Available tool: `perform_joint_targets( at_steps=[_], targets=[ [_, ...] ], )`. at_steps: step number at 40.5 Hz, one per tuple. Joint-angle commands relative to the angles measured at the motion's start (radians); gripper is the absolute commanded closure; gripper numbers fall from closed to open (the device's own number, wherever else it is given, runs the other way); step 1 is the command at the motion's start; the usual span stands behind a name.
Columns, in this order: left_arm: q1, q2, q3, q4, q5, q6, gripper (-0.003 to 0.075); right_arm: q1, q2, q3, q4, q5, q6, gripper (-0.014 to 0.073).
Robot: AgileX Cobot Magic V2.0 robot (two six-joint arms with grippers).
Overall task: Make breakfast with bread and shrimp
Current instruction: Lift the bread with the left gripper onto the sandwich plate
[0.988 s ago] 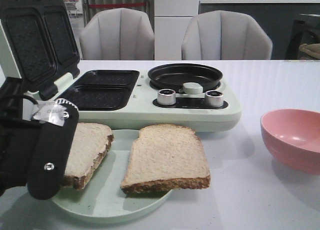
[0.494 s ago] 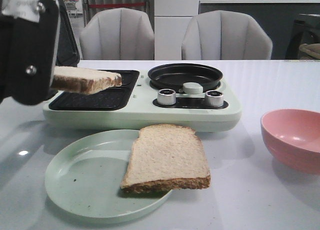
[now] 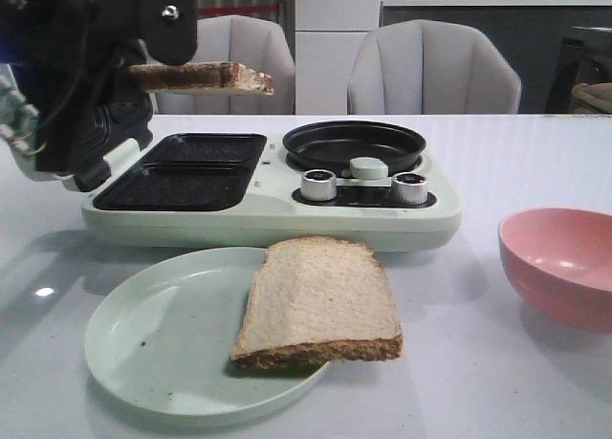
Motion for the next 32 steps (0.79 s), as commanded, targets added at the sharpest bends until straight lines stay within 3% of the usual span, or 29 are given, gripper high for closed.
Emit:
perform_joint_targets(
  at_steps=[1,18,32],
  targets=[
    [0.049,0.043,-0.111,0.037,-0.001,-0.012,0.0621,-0.006,-0.001,-0.029,0.003,-0.074,-0.008,0.0088],
    [0.175,0.364,-0.431,0.037,-0.011,-0.012,0.0621,-0.006,-0.001,-0.029,0.003,-0.074,-0.008,0.0088],
    [0.242,0.517,-0.611,0.037,-0.022,-0.012,0.0607,-0.006,-0.001,-0.029,0.003,-0.074,-0.008,0.0088]
  ],
)
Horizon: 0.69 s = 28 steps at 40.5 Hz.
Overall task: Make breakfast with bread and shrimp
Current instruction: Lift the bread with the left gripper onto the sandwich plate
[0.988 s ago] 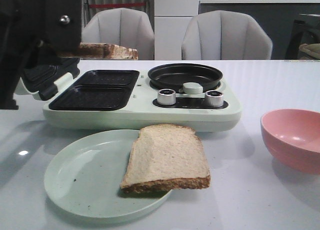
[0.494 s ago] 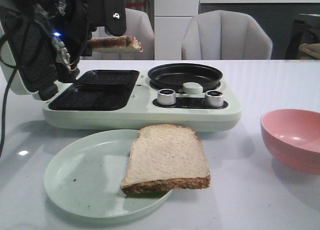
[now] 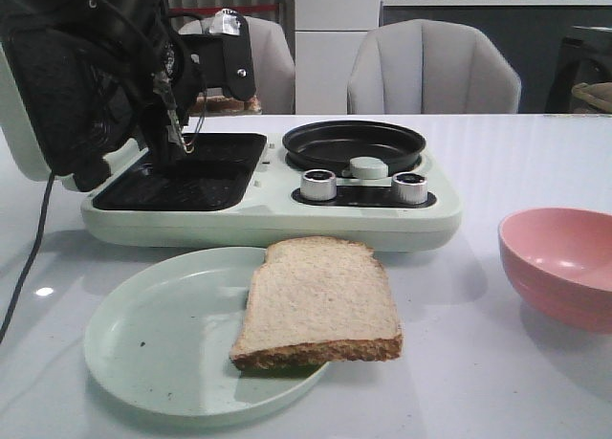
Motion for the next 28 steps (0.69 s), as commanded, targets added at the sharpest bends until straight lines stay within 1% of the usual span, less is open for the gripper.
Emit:
perform_joint_targets(
  at_steps=[1,5,7,10,13,15,28],
  targets=[
    [0.011,-0.041,-0.058,0.029,0.017,-0.012,0.0593,-0.006,-0.001,-0.029,0.003,-0.074,-0.008,0.0088],
    [0.025,-0.025,-0.06,0.029,-0.011,-0.012,0.0514,-0.006,-0.001,-0.029,0.003,-0.074,-0.008,0.0088],
    [0.031,-0.022,-0.06,0.029,-0.025,-0.012,0.0452,-0.006,-0.001,-0.029,0.003,-0.074,-0.008,0.0088],
    [0.035,-0.019,-0.06,0.029,-0.029,-0.012,0.0384,-0.006,-0.001,-0.029,0.003,-0.074,-0.008,0.0088],
    [0.04,-0.019,-0.06,0.029,-0.048,-0.012,0.0339,-0.006,-0.001,-0.029,0.003,-0.074,-0.008,0.0088],
    [0.046,-0.019,-0.06,0.029,-0.049,-0.012,0.0329,-0.006,-0.001,-0.029,0.003,-0.074,-0.008,0.0088],
    [0.051,-0.027,-0.06,0.029,-0.064,-0.014,0.0329,-0.006,-0.001,-0.029,0.003,-0.074,-0.008,0.0088]
  ],
)
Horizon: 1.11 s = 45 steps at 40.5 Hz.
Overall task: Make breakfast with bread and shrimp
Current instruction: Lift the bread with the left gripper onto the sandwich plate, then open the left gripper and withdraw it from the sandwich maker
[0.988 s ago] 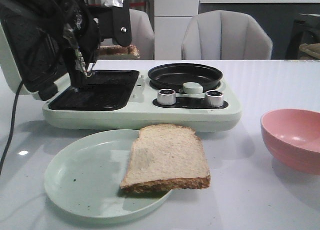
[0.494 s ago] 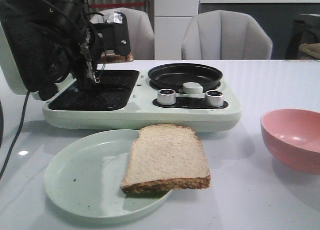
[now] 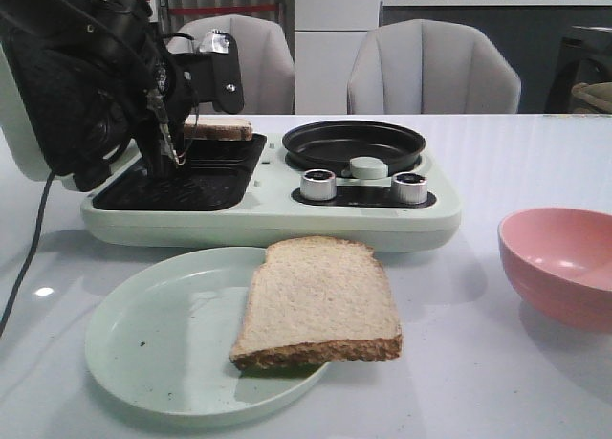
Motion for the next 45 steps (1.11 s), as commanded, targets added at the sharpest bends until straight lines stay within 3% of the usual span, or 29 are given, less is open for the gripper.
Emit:
perform_joint_targets(
  at_steps=[1,20,25,31,36,40,45],
  targets=[
    [0.002,-0.075,-0.03,0.022,0.013,-0.018,0.033,-0.006,-0.001,-0.029,0.003,-0.074,-0.008,0.0088],
    [-0.004,-0.302,0.218,0.022,-0.049,-0.058,0.033,-0.006,-0.001,-0.029,0.003,-0.074,-0.008,0.0088],
    [-0.058,-0.408,0.312,0.022,0.001,-0.063,0.033,-0.006,-0.001,-0.029,0.003,-0.074,-0.008,0.0088],
    [-0.19,-0.534,0.403,0.008,0.192,-0.063,0.0335,-0.006,-0.001,-0.029,0.003,-0.074,-0.008,0.0088],
    [-0.315,-0.627,0.423,-0.255,0.358,-0.042,0.0335,-0.006,-0.001,-0.029,0.003,-0.074,-0.008,0.0088],
    [-0.385,-0.698,0.423,-0.521,0.464,0.101,0.0335,-0.006,-0.001,-0.029,0.003,-0.074,-0.008,0.0088],
    [-0.441,-0.8,0.423,-0.789,0.591,0.149,0.0335,-0.006,-0.001,-0.029,0.003,-0.074,-0.008,0.0088]
  ],
)
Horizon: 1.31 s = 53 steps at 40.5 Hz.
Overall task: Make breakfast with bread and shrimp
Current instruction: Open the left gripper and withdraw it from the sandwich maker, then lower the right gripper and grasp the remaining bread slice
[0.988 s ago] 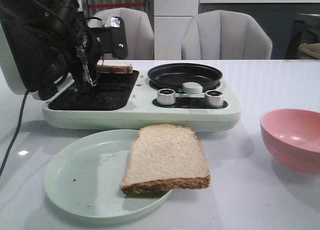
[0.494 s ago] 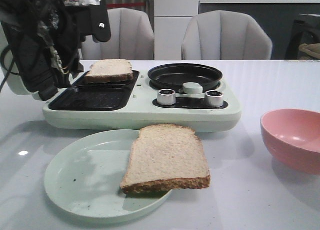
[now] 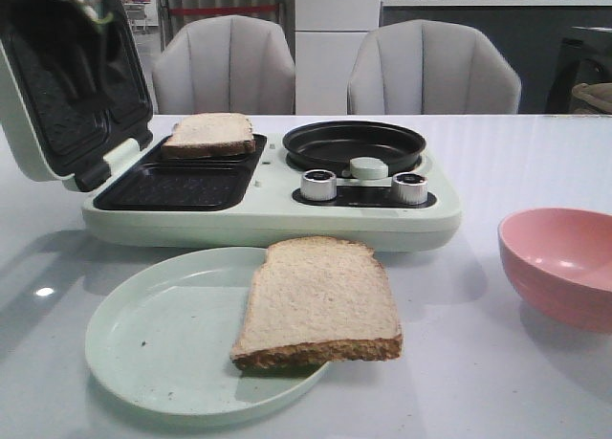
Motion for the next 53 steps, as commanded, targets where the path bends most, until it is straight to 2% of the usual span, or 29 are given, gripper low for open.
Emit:
perform_joint_targets(
  at_steps=[1,8,12,18,25,33,39,45,53],
  targets=[
    [-0.036,-0.121,-0.024,-0.2,0.121,0.035,0.0335,-0.006,-0.001,-0.029,0.003,-0.074,-0.008,0.0088],
    [-0.038,-0.296,-0.018,-0.527,0.156,0.052,0.0335,-0.006,-0.001,-0.029,0.003,-0.074,-0.008,0.0088],
    [-0.04,-0.405,0.014,-0.671,0.109,0.115,0.0335,-0.006,-0.001,-0.029,0.003,-0.074,-0.008,0.0088],
    [-0.04,-0.562,0.089,-0.796,0.037,0.133,0.0335,-0.006,-0.001,-0.029,0.003,-0.097,-0.008,0.0088],
    [-0.04,-0.713,0.182,-0.842,-0.032,0.133,0.0335,-0.006,-0.001,-0.029,0.024,-0.111,-0.008,0.0088],
    [-0.04,-0.779,0.25,-0.859,-0.095,0.133,0.0335,0.009,0.033,-0.019,0.247,-0.067,-0.014,0.0088],
    [-0.04,-0.777,0.267,-0.859,-0.134,0.133,0.0335,0.104,0.147,-0.019,0.425,0.015,-0.1,0.0088],
    [-0.04,-0.777,0.267,-0.857,-0.152,0.133,0.0335,0.224,0.283,-0.019,0.591,0.009,-0.148,0.0088],
    [-0.04,-0.777,0.267,-0.857,-0.154,0.133,0.0335,0.364,0.491,-0.038,0.671,-0.086,-0.149,0.0088]
  ],
)
